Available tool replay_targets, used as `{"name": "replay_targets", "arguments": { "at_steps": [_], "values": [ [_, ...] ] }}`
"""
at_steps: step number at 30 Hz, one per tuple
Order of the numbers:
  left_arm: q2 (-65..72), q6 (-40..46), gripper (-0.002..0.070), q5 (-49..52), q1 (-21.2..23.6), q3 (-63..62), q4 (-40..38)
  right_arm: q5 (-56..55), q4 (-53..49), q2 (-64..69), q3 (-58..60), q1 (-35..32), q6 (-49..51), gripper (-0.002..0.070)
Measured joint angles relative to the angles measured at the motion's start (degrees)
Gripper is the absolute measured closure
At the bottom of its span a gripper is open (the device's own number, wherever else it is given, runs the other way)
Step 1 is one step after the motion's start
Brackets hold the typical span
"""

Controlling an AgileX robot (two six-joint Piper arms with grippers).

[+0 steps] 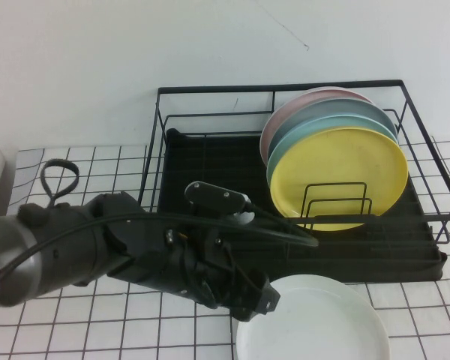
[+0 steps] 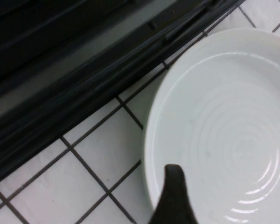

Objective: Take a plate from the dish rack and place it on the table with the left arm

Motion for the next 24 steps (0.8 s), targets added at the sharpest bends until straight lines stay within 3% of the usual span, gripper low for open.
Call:
{"name": "replay_targets", "arguments": {
  "at_steps": [2, 6, 9, 17, 24],
  "values": [
    [-1.6, -1.5, 0.0209, 0.5, 0.1, 0.0, 0.0, 0.0, 0.0, 0.0, 0.0, 0.0, 0.0, 0.0680],
    [-7.7, -2.9, 0.0534, 0.1, 0.4, 0.0, 2.7, 0.0, 0.0, 0.0, 0.0, 0.0, 0.0, 0.0680],
    [-13.1, -4.7, 0.0633, -1.6, 0.4, 0.0, 6.7, 0.0, 0.0, 0.0, 0.0, 0.0, 0.0, 0.0680],
    [-28.9, -9.5, 0.0673, -8.0, 0.4, 0.0, 29.9, 0.0, 0.0, 0.0, 0.0, 0.0, 0.0, 0.0680],
    [-39.6, -24.1, 0.0673, -6.2, 0.5, 0.0, 50.5, 0.0, 0.0, 0.0, 0.0, 0.0, 0.0, 0.0680]
  ]
}}
